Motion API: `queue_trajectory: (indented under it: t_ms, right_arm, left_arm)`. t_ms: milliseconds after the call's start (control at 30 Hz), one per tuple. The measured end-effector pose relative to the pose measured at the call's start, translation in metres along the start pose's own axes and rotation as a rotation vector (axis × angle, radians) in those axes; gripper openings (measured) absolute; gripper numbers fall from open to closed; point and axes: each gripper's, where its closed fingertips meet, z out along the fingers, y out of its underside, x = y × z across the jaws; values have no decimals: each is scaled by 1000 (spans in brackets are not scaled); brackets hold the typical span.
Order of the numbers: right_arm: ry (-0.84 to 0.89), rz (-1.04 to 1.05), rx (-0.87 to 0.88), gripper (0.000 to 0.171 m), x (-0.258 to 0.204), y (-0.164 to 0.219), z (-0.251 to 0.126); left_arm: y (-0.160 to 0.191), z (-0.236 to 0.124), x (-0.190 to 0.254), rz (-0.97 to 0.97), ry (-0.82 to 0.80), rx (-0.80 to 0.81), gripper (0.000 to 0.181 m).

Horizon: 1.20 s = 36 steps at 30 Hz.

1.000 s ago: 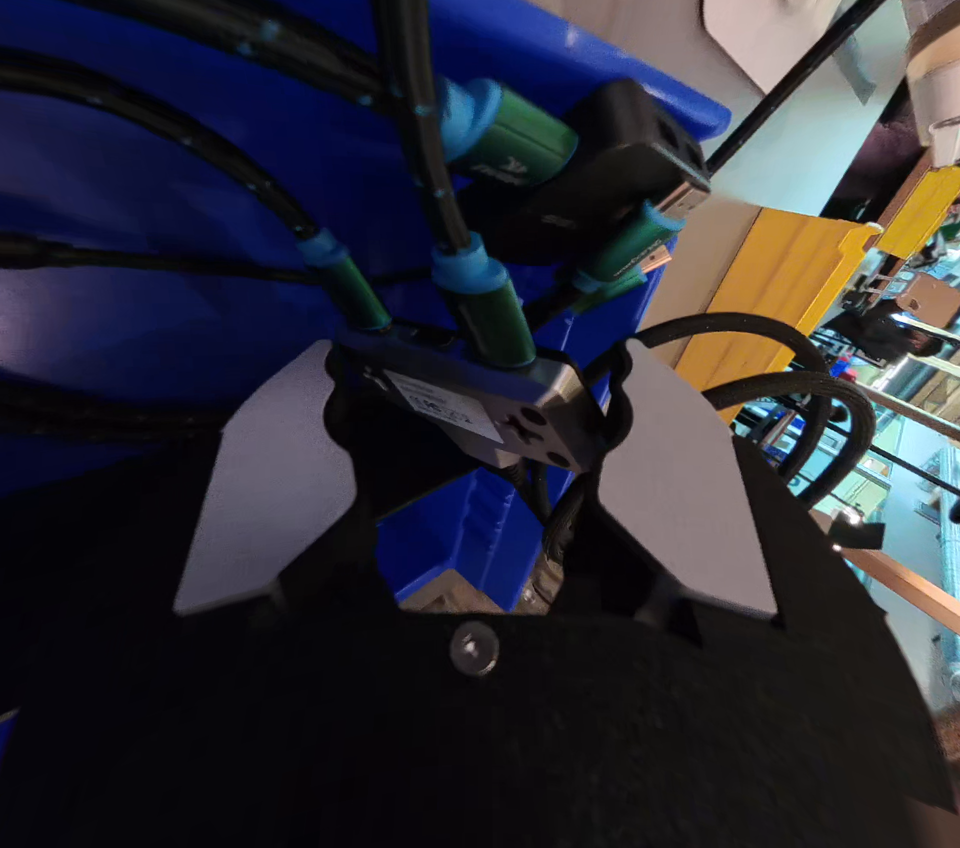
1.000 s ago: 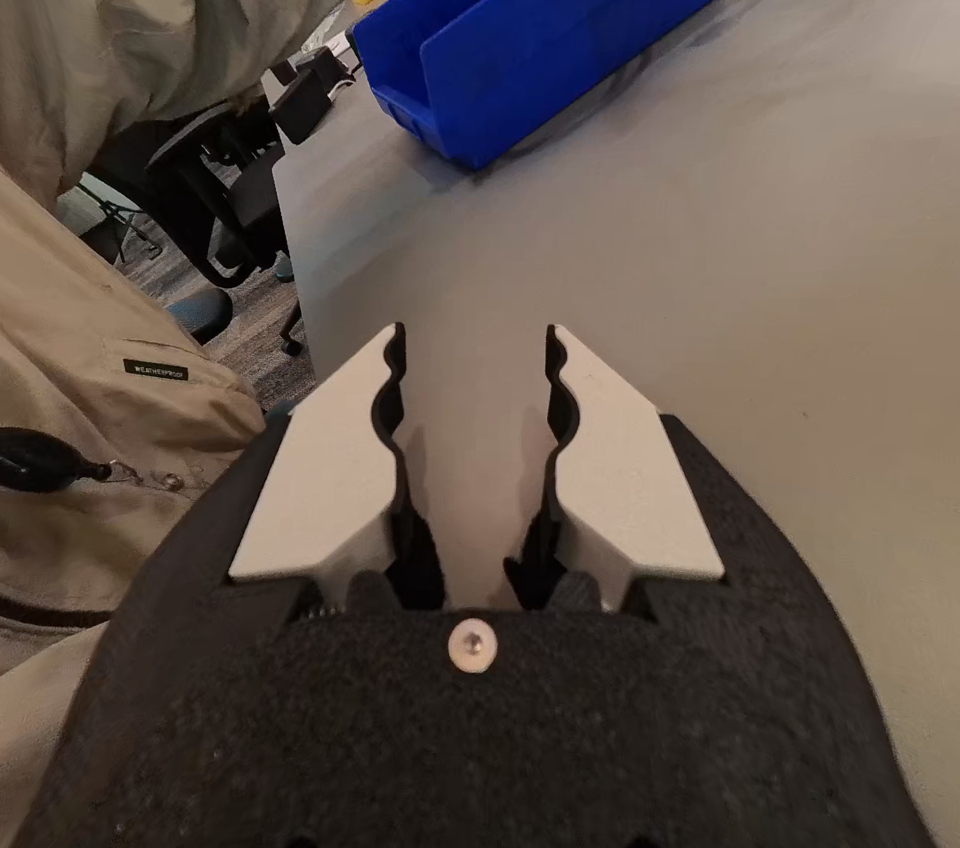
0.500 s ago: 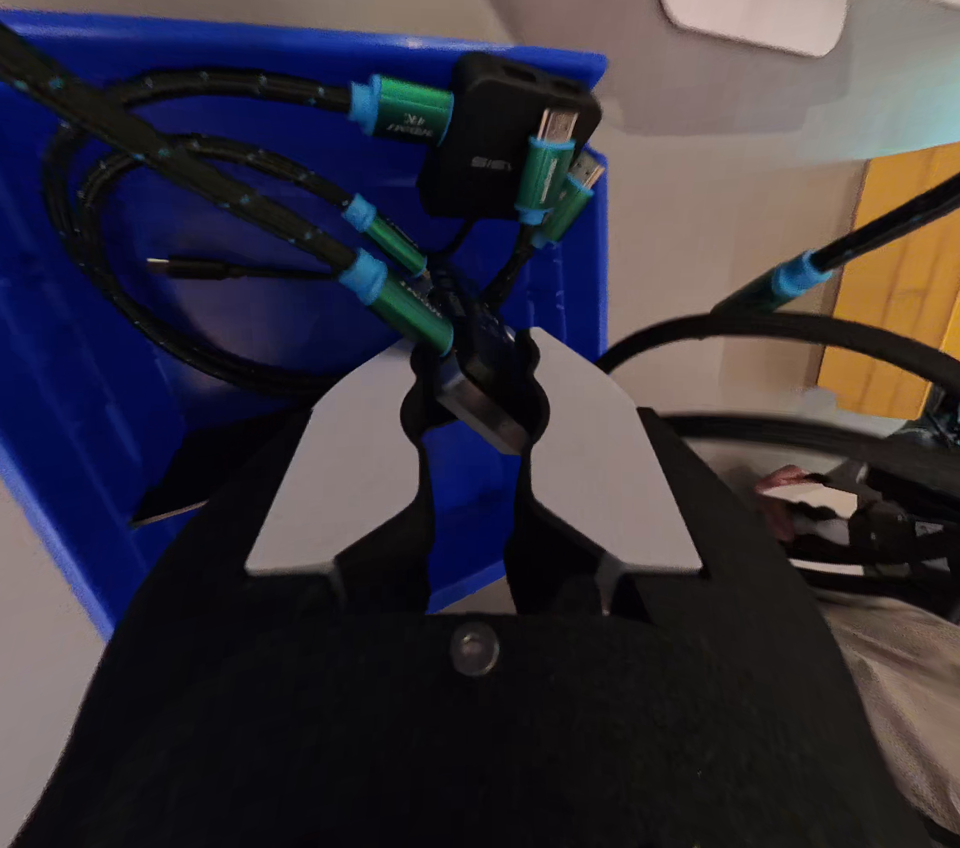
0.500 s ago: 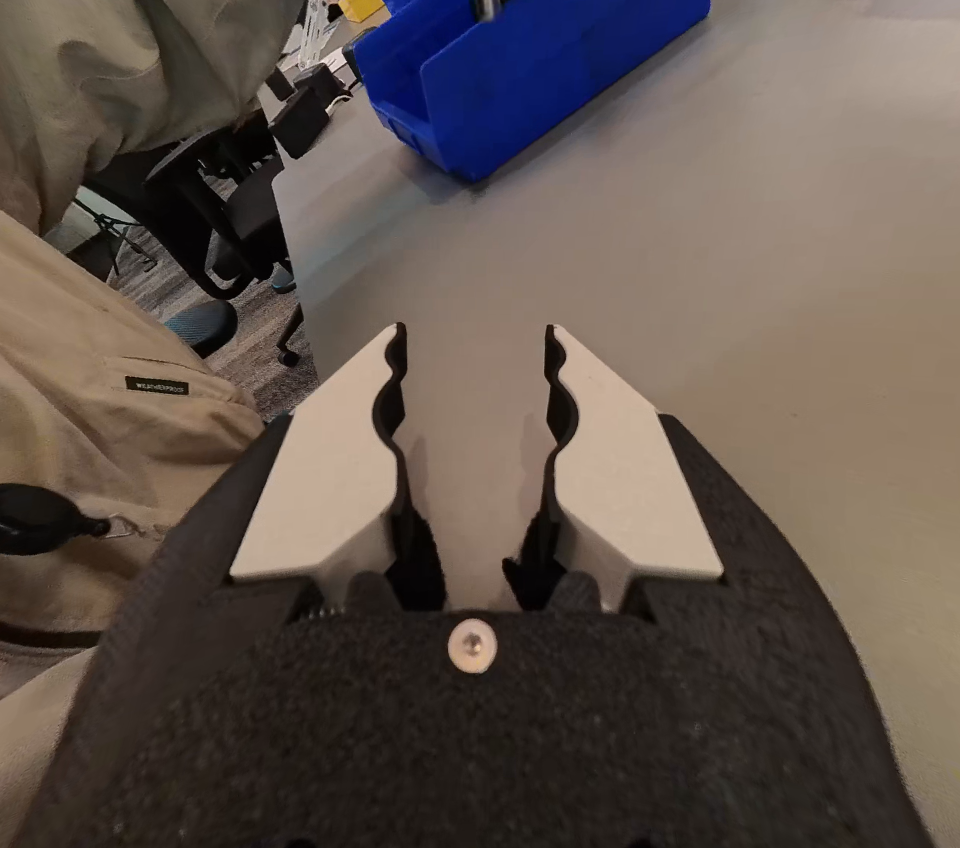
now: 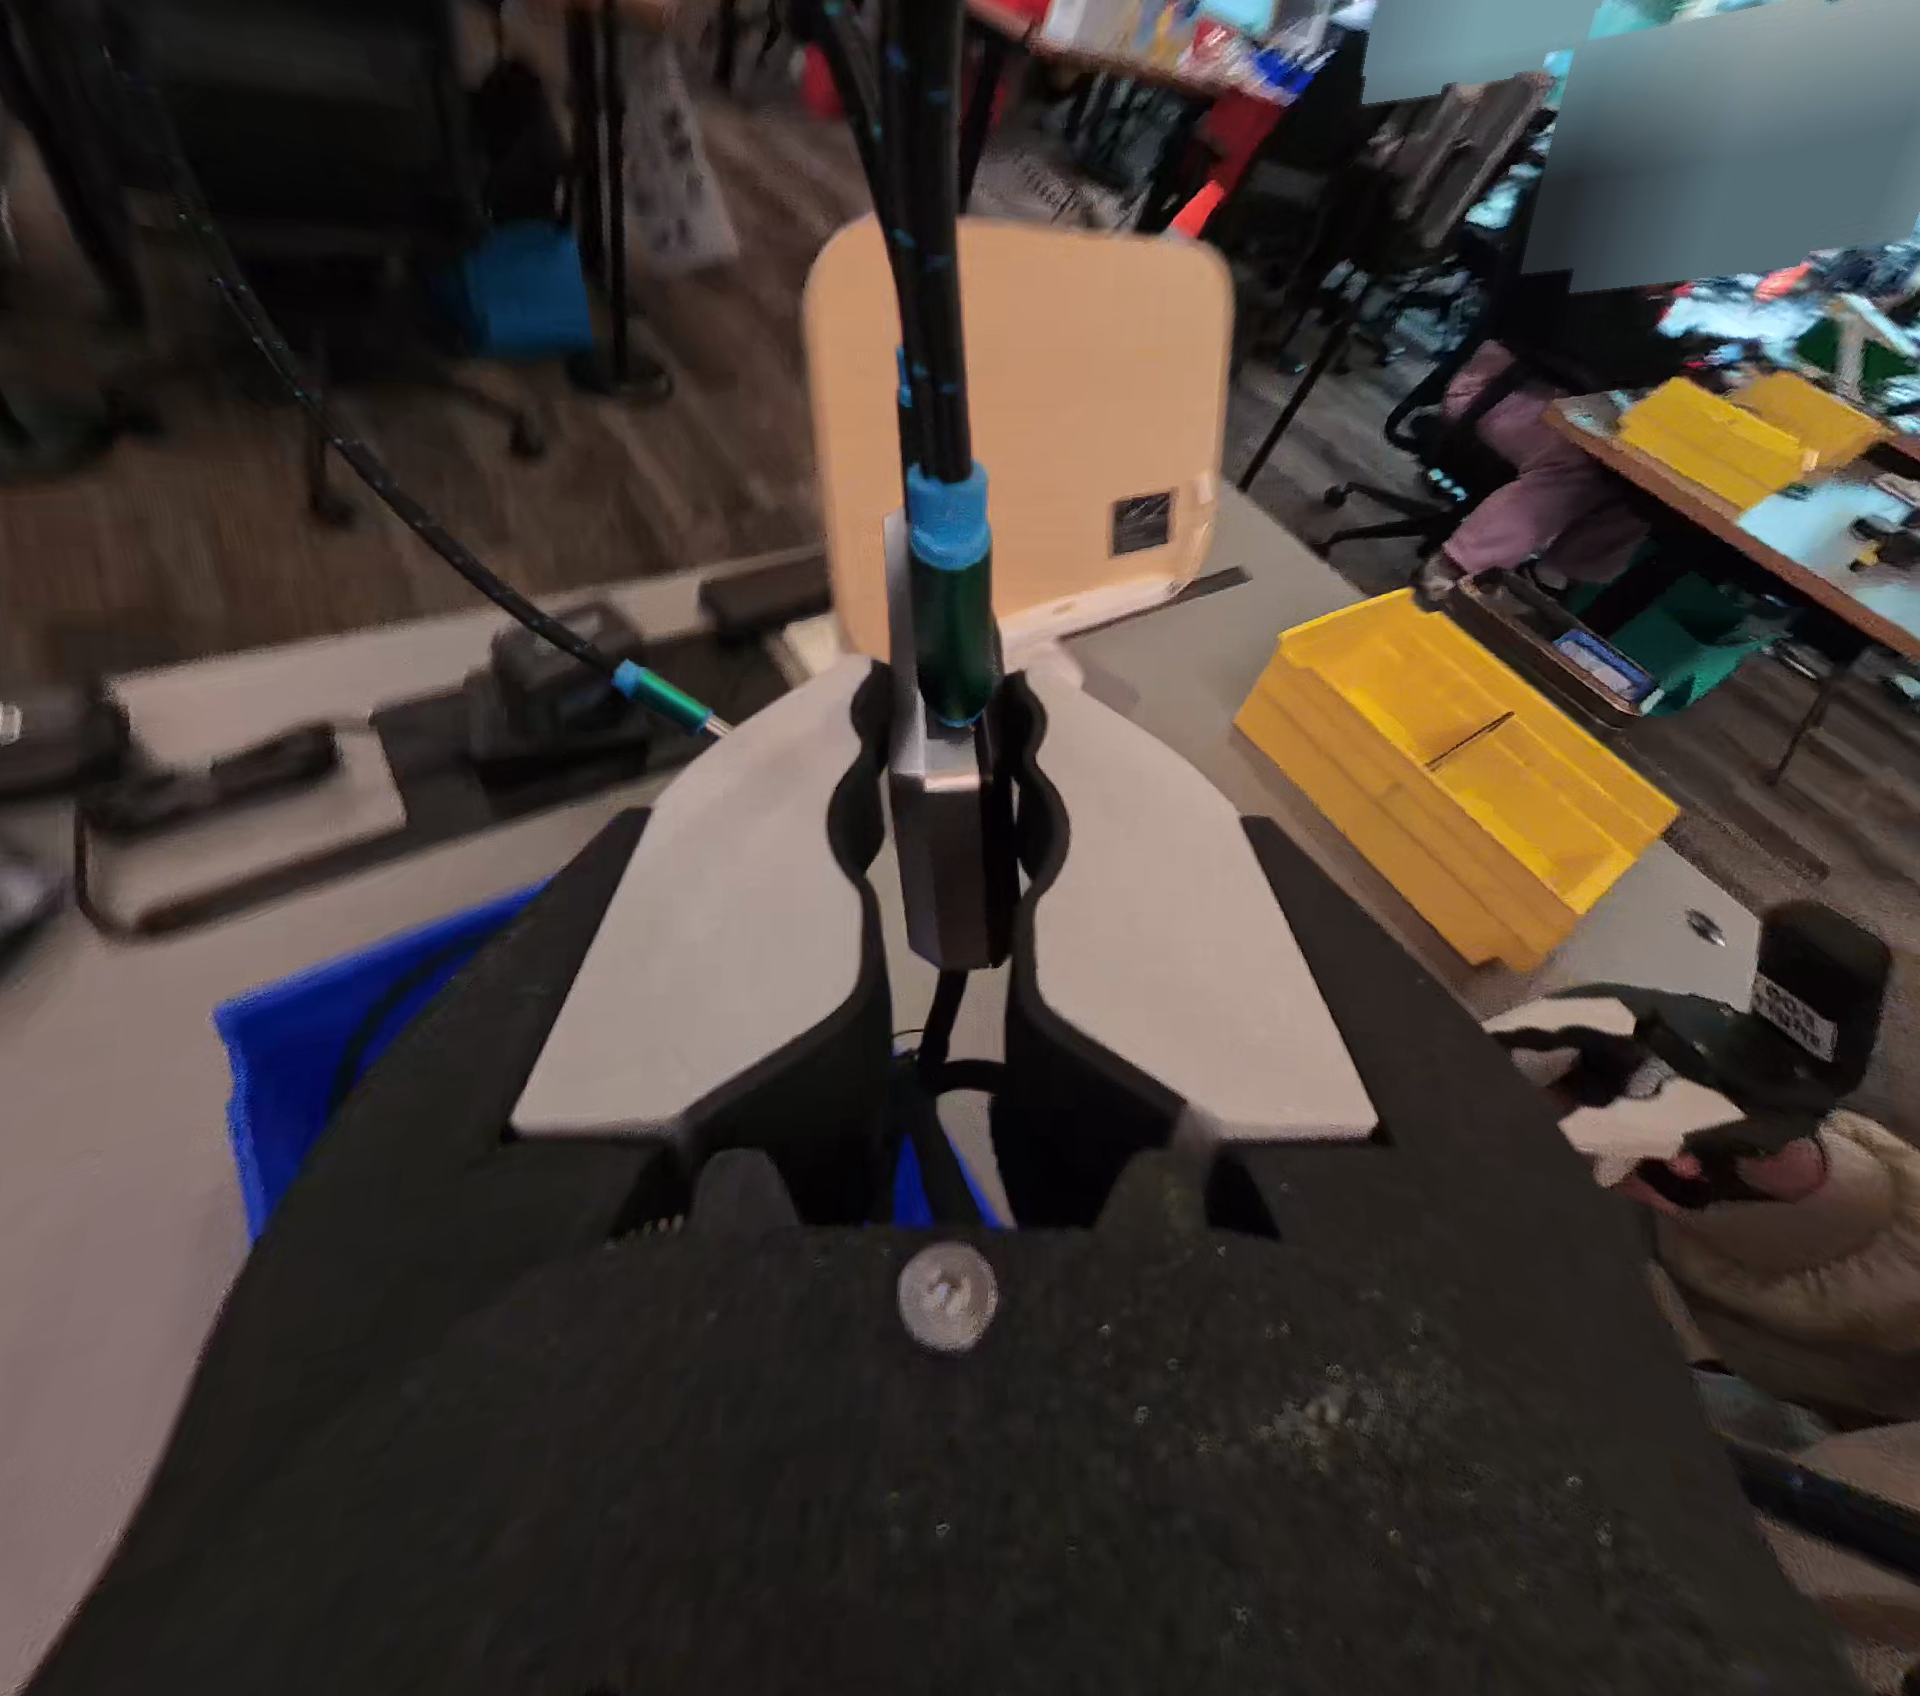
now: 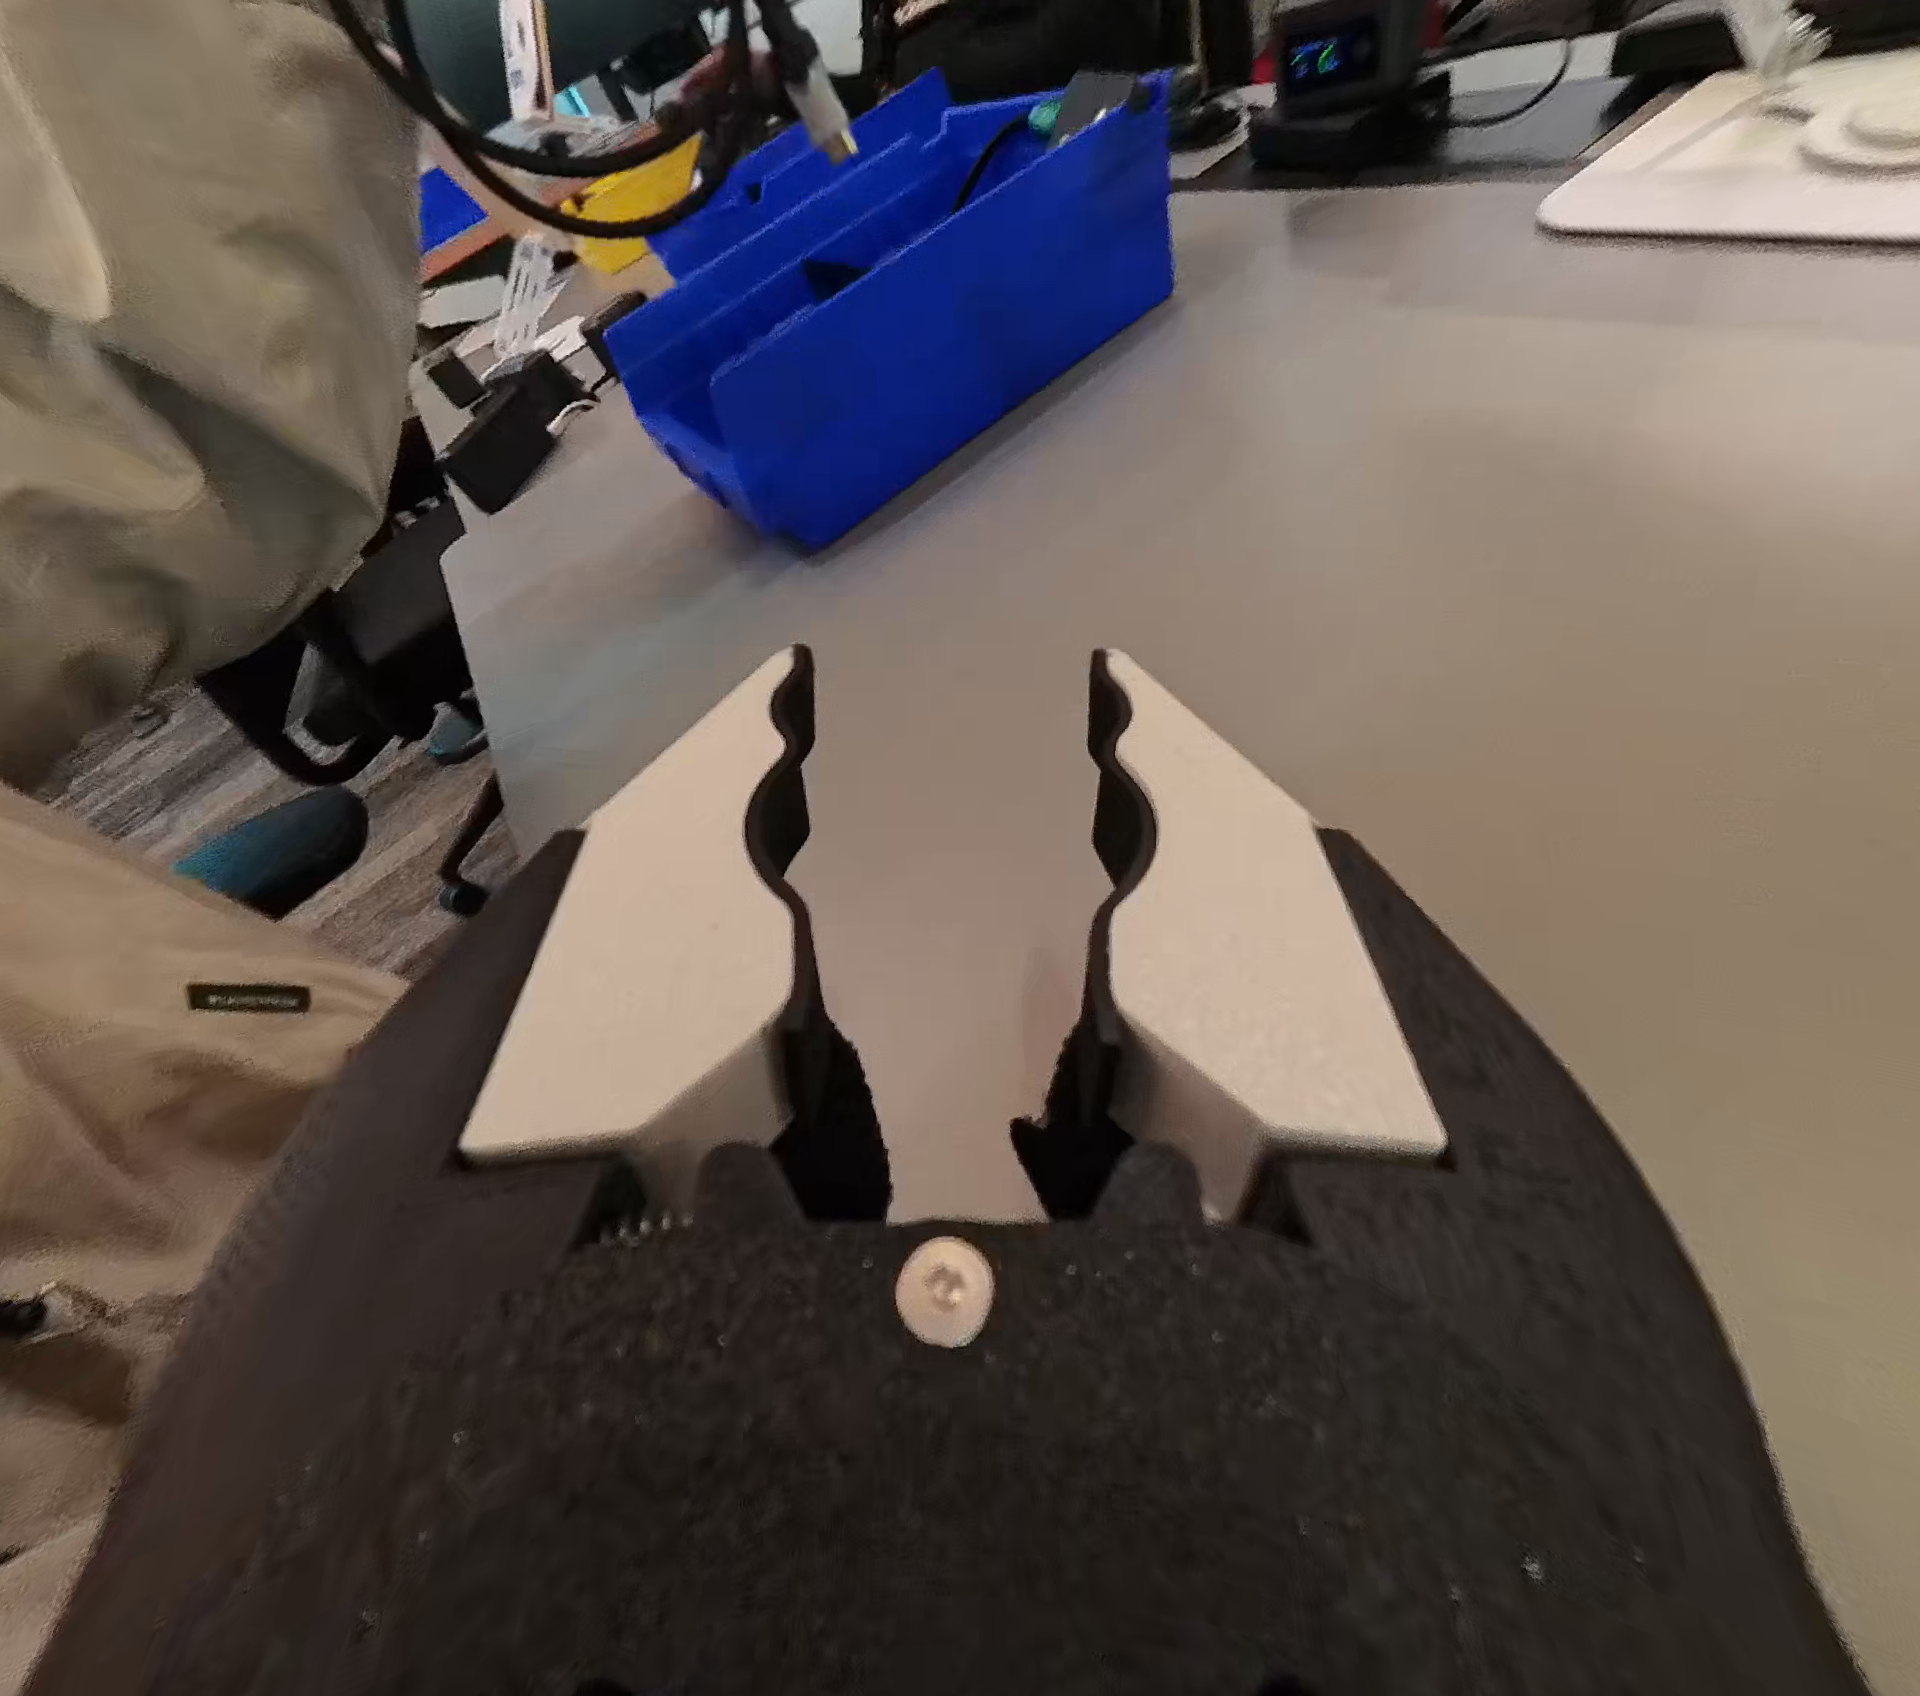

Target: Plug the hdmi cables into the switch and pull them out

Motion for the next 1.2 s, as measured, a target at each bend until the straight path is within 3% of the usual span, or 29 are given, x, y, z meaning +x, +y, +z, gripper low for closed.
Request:
queue_trajectory:
  t_ms: [100,233,367,500,600,767,900,1000,1067,1133,1200]
  right_arm:
    - [33,-13,22,52,9,-20,-7]
    - [-10,-117,35,50,1,-60,-16]
    - [-113,-183,100,46,-18,-109,-20]
    - [-237,-167,140,42,-32,-136,-25]
    - [-195,-174,177,42,-20,-141,-33]
    - [-278,-54,101,40,-12,-112,-22]
    - [-283,-74,49,11,-5,-92,-12]
    - [-189,3,118,9,17,-97,-9]
    - [-99,21,132,9,32,-94,-5]
    - [-13,50,141,9,45,-89,-3]
    - [24,86,180,10,51,-89,-3]
  left_arm:
    - [-25,-2,61,109,172,46,20]
    - [-10,20,137,147,460,-66,21]
    - [46,49,197,174,805,-244,21]
    - [117,73,230,216,1066,-475,21]
    - [165,84,241,249,1184,-677,20]
    - [211,100,254,270,1284,-874,20]
    - [227,114,253,321,1274,-942,20]
    - [218,143,240,276,1158,-856,28]
    - [191,174,215,177,997,-731,36]
    - [153,198,173,97,835,-541,61]
    - [113,208,118,27,659,-319,59]
